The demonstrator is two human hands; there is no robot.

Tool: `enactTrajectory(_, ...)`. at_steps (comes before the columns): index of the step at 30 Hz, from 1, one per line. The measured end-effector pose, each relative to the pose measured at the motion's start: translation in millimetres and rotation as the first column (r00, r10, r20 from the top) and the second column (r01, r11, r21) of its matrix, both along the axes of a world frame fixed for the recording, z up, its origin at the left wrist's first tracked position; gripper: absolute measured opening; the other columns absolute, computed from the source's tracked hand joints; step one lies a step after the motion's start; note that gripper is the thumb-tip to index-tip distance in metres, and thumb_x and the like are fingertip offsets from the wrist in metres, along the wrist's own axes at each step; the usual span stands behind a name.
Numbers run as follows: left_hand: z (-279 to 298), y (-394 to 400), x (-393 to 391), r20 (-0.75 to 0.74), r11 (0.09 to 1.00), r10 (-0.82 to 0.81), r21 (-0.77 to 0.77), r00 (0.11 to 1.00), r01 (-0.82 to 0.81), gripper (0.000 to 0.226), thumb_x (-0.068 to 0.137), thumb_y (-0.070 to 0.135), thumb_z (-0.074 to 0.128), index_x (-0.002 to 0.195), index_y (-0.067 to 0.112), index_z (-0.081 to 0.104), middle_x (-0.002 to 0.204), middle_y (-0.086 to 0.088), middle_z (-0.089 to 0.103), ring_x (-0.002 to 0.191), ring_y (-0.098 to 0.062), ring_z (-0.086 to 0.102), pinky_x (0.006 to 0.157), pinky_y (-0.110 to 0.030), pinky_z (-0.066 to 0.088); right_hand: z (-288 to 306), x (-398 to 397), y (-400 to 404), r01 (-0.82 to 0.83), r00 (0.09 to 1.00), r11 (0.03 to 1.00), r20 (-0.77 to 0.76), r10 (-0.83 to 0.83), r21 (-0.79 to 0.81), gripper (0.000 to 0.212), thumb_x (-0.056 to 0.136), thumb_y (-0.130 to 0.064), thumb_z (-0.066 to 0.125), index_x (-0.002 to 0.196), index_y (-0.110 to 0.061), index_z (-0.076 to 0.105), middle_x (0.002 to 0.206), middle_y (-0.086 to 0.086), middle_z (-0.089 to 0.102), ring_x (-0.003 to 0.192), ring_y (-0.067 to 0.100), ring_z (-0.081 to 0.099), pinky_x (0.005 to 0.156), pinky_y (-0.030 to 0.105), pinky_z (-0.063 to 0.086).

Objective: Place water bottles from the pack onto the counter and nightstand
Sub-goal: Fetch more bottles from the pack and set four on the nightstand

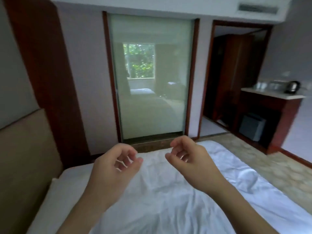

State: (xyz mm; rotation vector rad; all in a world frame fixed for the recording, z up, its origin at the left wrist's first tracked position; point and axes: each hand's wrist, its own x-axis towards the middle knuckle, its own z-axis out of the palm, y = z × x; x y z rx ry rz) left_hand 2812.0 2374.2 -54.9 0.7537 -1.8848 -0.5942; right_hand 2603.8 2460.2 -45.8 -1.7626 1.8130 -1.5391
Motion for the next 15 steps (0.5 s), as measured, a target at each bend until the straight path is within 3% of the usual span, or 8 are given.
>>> enactTrajectory(5,8.9,68.5,-214.5,-0.016,0.915,-0.403,0.027,0.915,0.404,0.019,0.069,0.049,0.068,0.085,0.039,0.066,0.078,0.014,0.067,0.065,-0.005,0.060,0.060,-0.009,0.045,-1.9,-171.5,142.7,0.387,0.922,0.922,-0.019,-0.387,0.016,0.035,0.069,-0.057,0.060,0.095,-0.035,0.059,0.085,-0.020,0.067,0.074,0.004,0.064,0.065,0.019,0.050)
enactTrajectory(8,5.9,127.0,-333.9,0.005,0.819,-0.574,0.016,0.819,0.574,0.013,0.073,0.040,0.069,0.084,0.036,0.065,0.080,0.015,0.068,0.069,-0.004,0.061,0.060,-0.006,0.044,-3.3,-259.8,238.3,0.586,0.810,0.810,-0.064,-0.583,0.033,0.027,0.073,-0.050,0.064,0.095,-0.036,0.059,0.082,-0.016,0.067,0.075,0.003,0.064,0.068,0.027,0.054)
enactTrajectory(15,3.7,261.4,-529.9,0.011,0.545,-0.838,0.059,0.545,0.836,0.028,0.069,0.053,0.064,0.085,0.030,0.067,0.086,0.010,0.068,0.075,-0.010,0.064,0.063,-0.009,0.047,-3.2,-390.6,415.2,0.833,0.552,0.552,-0.080,-0.830,0.032,0.029,0.074,-0.053,0.062,0.097,-0.036,0.057,0.086,-0.014,0.068,0.077,0.002,0.064,0.066,0.025,0.052)
